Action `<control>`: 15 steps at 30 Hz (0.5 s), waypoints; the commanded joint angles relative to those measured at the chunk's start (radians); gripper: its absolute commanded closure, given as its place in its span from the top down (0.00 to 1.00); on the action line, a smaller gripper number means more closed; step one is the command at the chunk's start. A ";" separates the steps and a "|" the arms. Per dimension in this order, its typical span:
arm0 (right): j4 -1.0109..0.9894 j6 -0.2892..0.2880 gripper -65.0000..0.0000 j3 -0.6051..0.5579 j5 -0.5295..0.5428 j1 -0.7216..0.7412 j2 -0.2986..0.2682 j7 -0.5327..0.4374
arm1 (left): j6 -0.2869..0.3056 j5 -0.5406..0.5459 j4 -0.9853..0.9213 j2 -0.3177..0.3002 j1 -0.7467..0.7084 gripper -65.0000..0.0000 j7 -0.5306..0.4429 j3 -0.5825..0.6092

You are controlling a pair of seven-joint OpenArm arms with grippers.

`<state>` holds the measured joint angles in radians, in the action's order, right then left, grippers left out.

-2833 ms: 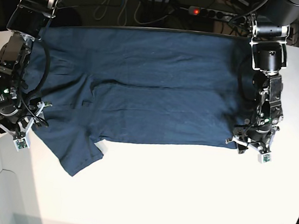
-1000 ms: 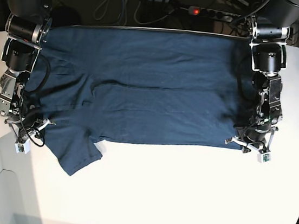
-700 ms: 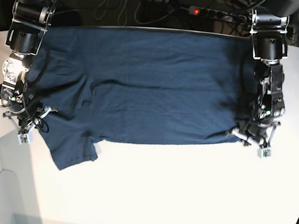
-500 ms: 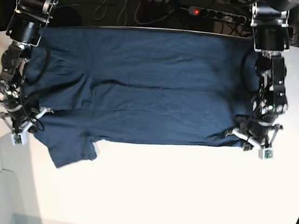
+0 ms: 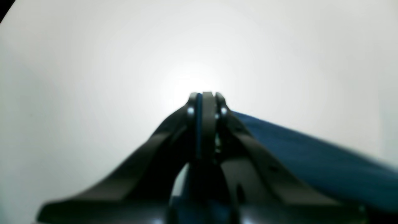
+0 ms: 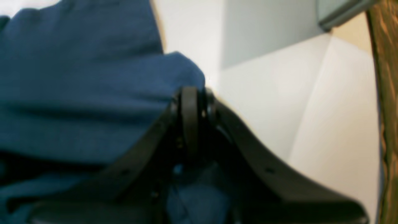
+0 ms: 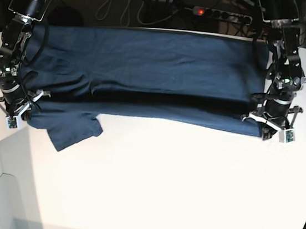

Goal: Fold the T-shirt properly
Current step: 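Lift the hem and fold it over toward the collar fold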

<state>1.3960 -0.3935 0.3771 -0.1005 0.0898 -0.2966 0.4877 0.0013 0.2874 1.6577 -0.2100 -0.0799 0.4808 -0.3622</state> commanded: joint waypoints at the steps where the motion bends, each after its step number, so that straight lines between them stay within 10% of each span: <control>1: 0.024 0.001 0.00 0.006 0.006 0.011 -0.019 -0.024 | -0.002 0.003 0.032 -0.013 -0.002 0.00 -0.027 -0.007; 15: 0.153 -0.068 0.00 0.049 0.008 -0.132 -0.019 -0.033 | -0.002 0.003 0.178 0.048 -0.189 0.00 -0.037 -0.008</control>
<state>1.5314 -0.4484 0.4187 -0.1017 -0.0547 -0.2970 0.4774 0.0032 0.2886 1.8194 -0.1543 -0.2729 0.4690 -0.3641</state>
